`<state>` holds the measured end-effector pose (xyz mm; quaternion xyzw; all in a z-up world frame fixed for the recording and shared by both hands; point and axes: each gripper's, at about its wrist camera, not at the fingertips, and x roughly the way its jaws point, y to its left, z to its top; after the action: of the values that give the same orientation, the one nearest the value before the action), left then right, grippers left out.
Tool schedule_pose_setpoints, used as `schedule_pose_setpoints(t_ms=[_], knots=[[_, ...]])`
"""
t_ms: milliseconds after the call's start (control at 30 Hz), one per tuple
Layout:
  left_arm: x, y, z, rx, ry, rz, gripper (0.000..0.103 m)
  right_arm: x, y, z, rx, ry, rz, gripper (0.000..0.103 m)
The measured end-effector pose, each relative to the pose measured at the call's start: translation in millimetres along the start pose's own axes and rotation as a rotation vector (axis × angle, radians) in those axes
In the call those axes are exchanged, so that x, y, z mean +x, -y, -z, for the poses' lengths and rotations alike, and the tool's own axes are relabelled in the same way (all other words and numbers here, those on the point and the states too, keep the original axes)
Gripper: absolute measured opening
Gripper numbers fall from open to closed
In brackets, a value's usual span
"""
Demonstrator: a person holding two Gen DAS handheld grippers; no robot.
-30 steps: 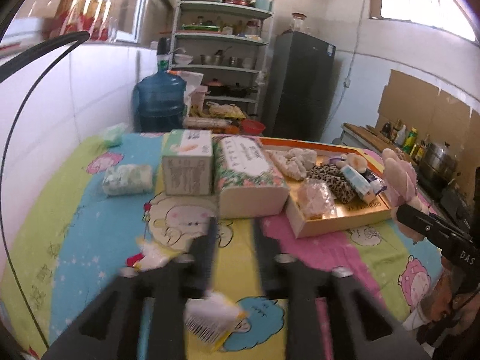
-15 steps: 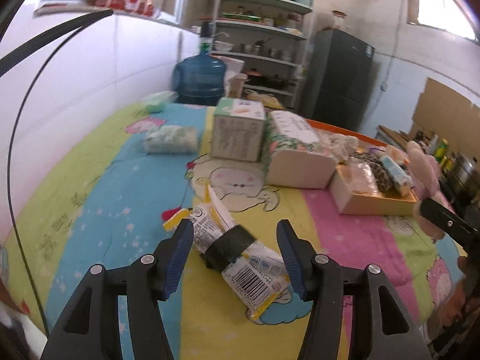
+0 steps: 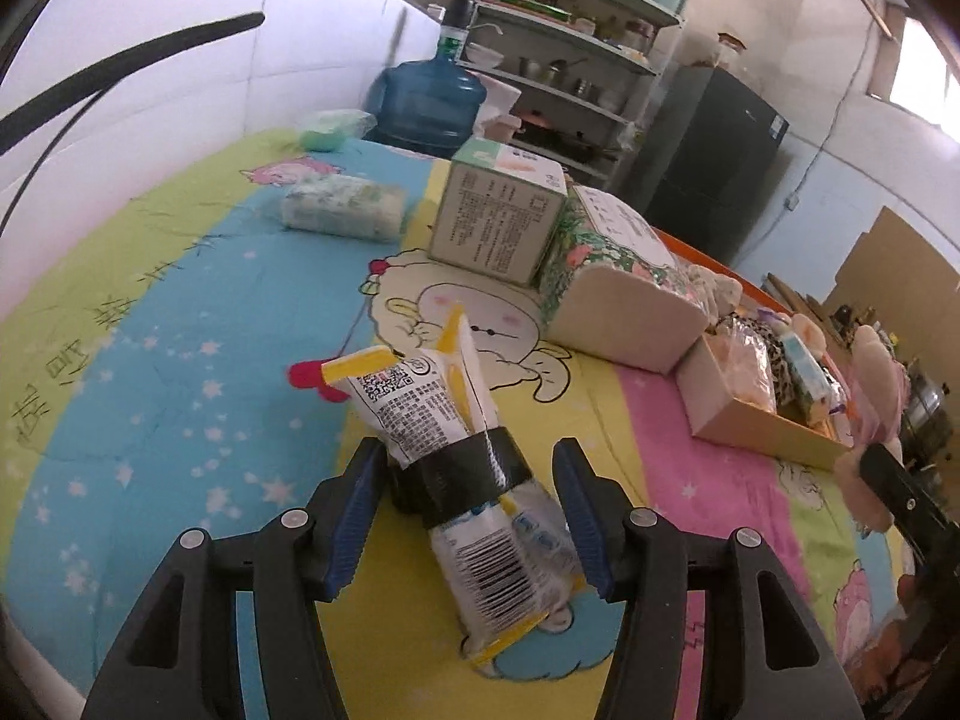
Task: Organize soft objects
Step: 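Carry the snack bar with the left gripper while the right carries the bunny toward the lid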
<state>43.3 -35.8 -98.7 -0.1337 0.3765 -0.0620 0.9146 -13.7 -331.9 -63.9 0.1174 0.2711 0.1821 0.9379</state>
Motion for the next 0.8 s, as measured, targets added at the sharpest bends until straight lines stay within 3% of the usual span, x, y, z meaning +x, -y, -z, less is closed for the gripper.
schedule_pose_setpoints(t_ms=[33, 133, 433, 800], knots=[[1, 1, 0, 0.004, 0.002, 0.005, 0.051, 0, 1, 0, 0.003, 0.001, 0.002, 0.045], [3, 8, 0, 0.038, 0.013, -0.001, 0.048, -1, 6, 0, 0.008, 0.001, 0.006, 0.045], [-7, 24, 1, 0.117, 0.055, 0.014, 0.047, 1, 10, -2, 0.014, 0.004, 0.013, 0.045], [-34, 71, -24, 0.235, 0.157, 0.105, 0.047, -14, 20, -13, 0.004, 0.048, 0.072, 0.045]])
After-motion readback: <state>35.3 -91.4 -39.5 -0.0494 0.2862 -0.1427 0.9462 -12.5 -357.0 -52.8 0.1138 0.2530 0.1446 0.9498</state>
